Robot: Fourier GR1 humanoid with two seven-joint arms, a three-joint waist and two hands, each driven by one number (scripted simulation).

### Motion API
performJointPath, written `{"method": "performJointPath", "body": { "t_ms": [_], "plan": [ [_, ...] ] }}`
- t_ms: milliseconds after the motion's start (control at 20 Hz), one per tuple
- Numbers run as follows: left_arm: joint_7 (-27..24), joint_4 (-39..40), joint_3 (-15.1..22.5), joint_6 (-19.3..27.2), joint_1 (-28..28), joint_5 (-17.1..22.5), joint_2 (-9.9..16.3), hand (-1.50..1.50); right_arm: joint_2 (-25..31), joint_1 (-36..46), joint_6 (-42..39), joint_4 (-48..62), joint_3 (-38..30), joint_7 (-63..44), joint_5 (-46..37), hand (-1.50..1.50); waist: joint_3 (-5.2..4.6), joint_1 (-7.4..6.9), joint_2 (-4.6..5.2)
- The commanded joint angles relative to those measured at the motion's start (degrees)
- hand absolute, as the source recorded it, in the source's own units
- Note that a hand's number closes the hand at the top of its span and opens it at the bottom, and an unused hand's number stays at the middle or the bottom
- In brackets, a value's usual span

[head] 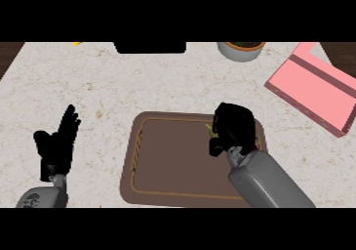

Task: Pick the eggplant from the tray and place it in the cardboard box

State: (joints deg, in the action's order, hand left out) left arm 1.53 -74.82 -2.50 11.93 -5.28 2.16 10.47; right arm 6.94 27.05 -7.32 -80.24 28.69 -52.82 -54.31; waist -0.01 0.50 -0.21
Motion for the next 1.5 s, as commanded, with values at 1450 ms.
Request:
{"method": "performJointPath", "body": {
  "t_ms": [1450],
  "plan": [
    [0.49,1.28,-2.2,-2.16,-2.86,-0.65,0.55,0.0,19.26,6.77,-2.88,-9.01,-38.77,19.82,2.08,1.5,0.04,-0.74,0.45]
  ]
}}
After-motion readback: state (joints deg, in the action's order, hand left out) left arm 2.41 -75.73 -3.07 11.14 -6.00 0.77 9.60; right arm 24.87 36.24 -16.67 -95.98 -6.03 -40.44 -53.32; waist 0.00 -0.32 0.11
